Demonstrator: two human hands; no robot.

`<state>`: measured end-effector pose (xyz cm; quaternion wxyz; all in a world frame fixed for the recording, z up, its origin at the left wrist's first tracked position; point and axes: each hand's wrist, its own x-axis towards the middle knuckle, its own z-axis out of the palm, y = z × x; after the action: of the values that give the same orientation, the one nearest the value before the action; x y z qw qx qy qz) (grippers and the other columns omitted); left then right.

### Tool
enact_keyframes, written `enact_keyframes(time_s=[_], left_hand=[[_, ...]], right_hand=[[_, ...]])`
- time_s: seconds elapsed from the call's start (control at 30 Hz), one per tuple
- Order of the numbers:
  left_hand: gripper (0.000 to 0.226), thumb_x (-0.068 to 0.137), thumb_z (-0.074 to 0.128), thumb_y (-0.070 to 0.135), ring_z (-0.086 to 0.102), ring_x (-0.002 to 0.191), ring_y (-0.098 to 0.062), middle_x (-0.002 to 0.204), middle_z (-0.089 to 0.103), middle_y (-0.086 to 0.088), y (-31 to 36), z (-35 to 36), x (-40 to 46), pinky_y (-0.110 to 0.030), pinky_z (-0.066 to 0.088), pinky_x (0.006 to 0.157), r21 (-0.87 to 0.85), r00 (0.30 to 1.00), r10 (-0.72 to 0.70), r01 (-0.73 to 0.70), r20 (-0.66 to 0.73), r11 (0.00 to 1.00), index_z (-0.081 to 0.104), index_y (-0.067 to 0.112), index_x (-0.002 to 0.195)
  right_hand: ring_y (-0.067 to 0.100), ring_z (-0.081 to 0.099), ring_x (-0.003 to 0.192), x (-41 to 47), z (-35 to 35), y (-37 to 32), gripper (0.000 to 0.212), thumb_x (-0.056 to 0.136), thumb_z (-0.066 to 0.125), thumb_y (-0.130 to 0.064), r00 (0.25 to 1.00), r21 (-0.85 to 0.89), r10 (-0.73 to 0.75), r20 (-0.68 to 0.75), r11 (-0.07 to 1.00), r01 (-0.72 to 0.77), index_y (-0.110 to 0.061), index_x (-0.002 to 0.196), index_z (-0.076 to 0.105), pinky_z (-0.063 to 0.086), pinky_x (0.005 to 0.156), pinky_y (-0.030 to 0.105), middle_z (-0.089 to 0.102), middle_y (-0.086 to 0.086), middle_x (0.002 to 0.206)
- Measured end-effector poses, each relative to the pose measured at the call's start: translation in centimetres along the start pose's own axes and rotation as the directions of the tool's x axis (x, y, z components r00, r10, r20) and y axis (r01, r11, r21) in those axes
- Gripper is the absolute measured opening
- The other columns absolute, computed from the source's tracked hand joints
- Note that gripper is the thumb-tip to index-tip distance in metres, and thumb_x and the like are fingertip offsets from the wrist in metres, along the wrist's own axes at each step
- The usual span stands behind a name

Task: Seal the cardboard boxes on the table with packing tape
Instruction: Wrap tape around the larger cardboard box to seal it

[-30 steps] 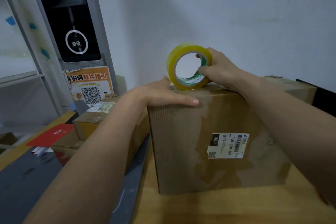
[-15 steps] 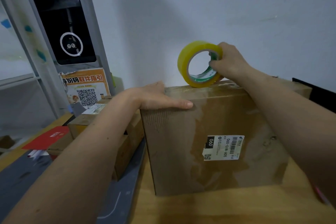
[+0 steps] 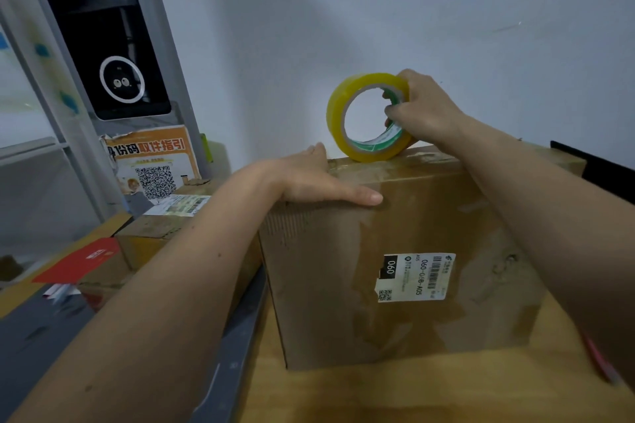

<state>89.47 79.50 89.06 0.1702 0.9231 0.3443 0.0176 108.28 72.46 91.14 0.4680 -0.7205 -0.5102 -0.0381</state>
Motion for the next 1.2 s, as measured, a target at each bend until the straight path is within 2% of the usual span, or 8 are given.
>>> enact_keyframes(time_s=[0.3,0.4,0.53,0.6,0.77,1.03,1.13,1.2], left_hand=[[0.130,0.046,0.063,0.093,0.049,0.124,-0.023,0.139,0.048,0.000,0.0,0.0,-0.4,-0.043,0.040,0.108,0.029,1.000,-0.013,0.012,0.026,1.000,0.030,0.018,0.148],[0.125,0.044,0.061,0.090,0.052,0.118,-0.021,0.133,0.051,0.002,0.2,-0.3,-0.4,-0.038,0.043,0.102,0.059,0.998,-0.020,0.017,0.059,0.998,0.036,0.018,0.144],[0.133,0.038,0.067,0.089,0.052,0.127,-0.021,0.140,0.051,0.003,2.3,-0.7,0.0,-0.041,0.042,0.108,0.039,0.986,-0.049,0.044,0.157,0.998,0.034,0.023,0.149],[0.122,0.042,0.069,0.085,0.058,0.117,-0.017,0.130,0.059,0.006,3.9,-0.3,0.5,-0.037,0.048,0.100,0.011,0.989,-0.015,0.014,0.145,1.000,0.041,0.023,0.144],[0.133,0.049,0.069,0.084,0.044,0.134,-0.022,0.151,0.041,0.001,4.7,1.1,1.9,-0.043,0.035,0.114,-0.005,0.998,0.025,-0.025,0.064,1.000,0.020,0.019,0.154],[0.138,0.048,0.065,0.089,0.039,0.137,-0.021,0.155,0.035,0.003,4.0,0.9,2.1,-0.034,0.033,0.109,0.016,0.996,0.041,-0.042,0.077,0.999,0.013,0.019,0.156],[0.129,0.046,0.061,0.083,0.044,0.132,-0.019,0.151,0.042,0.003,4.6,0.6,2.1,-0.031,0.035,0.101,0.038,0.993,0.039,-0.044,0.109,0.998,0.025,0.019,0.152],[0.132,0.050,0.062,0.082,0.036,0.140,-0.020,0.158,0.032,0.003,5.3,0.5,2.2,-0.031,0.032,0.104,0.073,0.988,0.024,-0.035,0.150,0.997,0.015,0.022,0.157]], right_hand=[[0.026,0.050,0.093,-0.6,-4.6,2.4,0.032,0.086,0.052,-0.001,0.994,-0.221,-0.085,-0.072,0.973,0.067,-0.023,0.109,0.058,0.037,0.076,0.032,0.055,0.003,0.098],[0.024,0.054,0.085,-1.2,-4.0,3.0,0.020,0.084,0.059,-0.002,0.993,-0.031,0.014,-0.115,0.999,-0.017,-0.017,0.097,0.063,0.043,0.070,0.030,0.058,0.005,0.088],[0.017,0.061,0.071,-1.8,-3.7,3.8,0.019,0.081,0.069,-0.005,0.978,0.165,0.205,0.038,0.964,-0.209,-0.008,0.099,0.065,0.053,0.065,0.025,0.063,0.008,0.083],[0.015,0.060,0.070,-1.6,-3.5,3.8,0.013,0.082,0.067,-0.004,0.982,0.149,0.182,0.040,0.971,-0.186,-0.010,0.093,0.064,0.051,0.063,0.022,0.061,0.005,0.079],[0.022,0.058,0.076,-0.8,-3.7,3.6,0.014,0.086,0.058,-0.001,0.992,0.067,0.128,0.011,0.989,-0.128,-0.010,0.095,0.060,0.051,0.064,0.030,0.058,0.009,0.085],[0.026,0.053,0.074,-0.6,-9.2,5.0,0.018,0.083,0.053,0.004,0.997,-0.184,0.074,-0.038,0.980,-0.080,-0.009,0.094,0.059,0.043,0.061,0.030,0.054,0.009,0.082],[0.026,0.055,0.082,-1.2,-8.1,6.1,0.014,0.085,0.061,-0.002,0.983,-0.050,0.144,-0.116,0.987,-0.151,-0.009,0.096,0.062,0.046,0.072,0.035,0.059,0.013,0.091],[0.026,0.060,0.081,-1.9,-7.4,6.7,0.010,0.083,0.069,-0.007,0.963,0.105,0.262,-0.060,0.961,-0.255,-0.009,0.093,0.065,0.050,0.076,0.037,0.064,0.014,0.089]])
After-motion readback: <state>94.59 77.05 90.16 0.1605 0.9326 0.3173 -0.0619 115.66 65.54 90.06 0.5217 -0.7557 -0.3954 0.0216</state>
